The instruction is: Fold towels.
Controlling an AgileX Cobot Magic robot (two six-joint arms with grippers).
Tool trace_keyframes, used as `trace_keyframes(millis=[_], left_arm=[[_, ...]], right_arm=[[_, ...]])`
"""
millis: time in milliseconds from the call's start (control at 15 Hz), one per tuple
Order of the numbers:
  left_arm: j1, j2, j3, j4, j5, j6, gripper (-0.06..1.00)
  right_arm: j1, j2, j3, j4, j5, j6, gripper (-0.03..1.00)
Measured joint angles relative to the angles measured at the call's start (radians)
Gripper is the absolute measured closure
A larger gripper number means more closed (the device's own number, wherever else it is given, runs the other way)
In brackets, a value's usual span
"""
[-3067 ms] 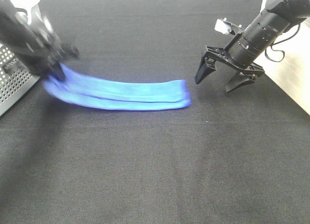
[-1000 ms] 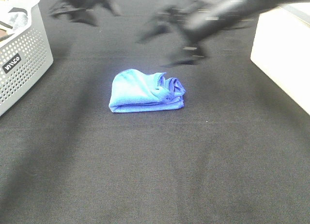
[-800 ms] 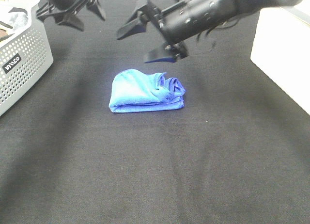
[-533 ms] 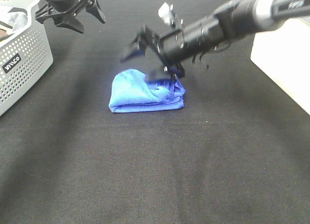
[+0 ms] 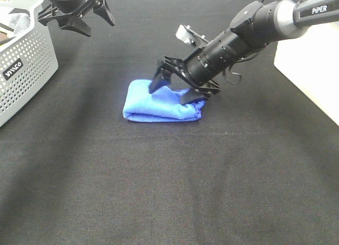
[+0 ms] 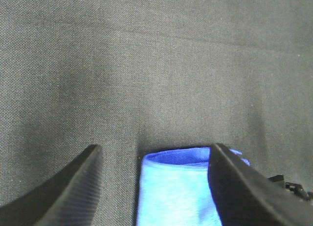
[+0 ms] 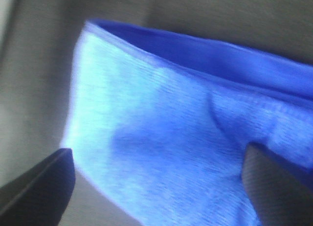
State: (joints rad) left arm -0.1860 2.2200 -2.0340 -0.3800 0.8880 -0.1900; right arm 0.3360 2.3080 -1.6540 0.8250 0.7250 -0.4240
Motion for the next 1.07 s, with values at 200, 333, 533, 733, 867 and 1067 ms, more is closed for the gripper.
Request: trace_keyframes(millis=[200,333,533,733,867,1067], left_arm=[[0.000,0.000,0.000,0.004,0.008,0.000,0.35],[0.000,0.002,0.000,0.008,0.024,0.001,0.35],[0.000,-0.025,0.000,0.026,0.108,0.065,0.35],[0.000,-0.069,0.000,0.056,0.214,0.094,0.35],[0.000,-0.119,0.000,0.106,0.302,0.114,0.35],[-0.031,-0.218,0.000,0.204,0.321,0.126,0.35]], right_arm=[[-0.033,-0.022,0.000,-0.088,0.005,0.058,0.10],[-0.056,-0.039,0.000,-0.126,0.006,0.072,0.10],[-0.073,-0.090,0.000,-0.249,0.031,0.111,0.10],[-0.073,-0.156,0.000,-0.375,0.094,0.190,0.10],[-0.073,-0.221,0.000,-0.469,0.178,0.254,0.10],[-0.073,-0.328,0.000,-0.524,0.291,0.310,0.10]])
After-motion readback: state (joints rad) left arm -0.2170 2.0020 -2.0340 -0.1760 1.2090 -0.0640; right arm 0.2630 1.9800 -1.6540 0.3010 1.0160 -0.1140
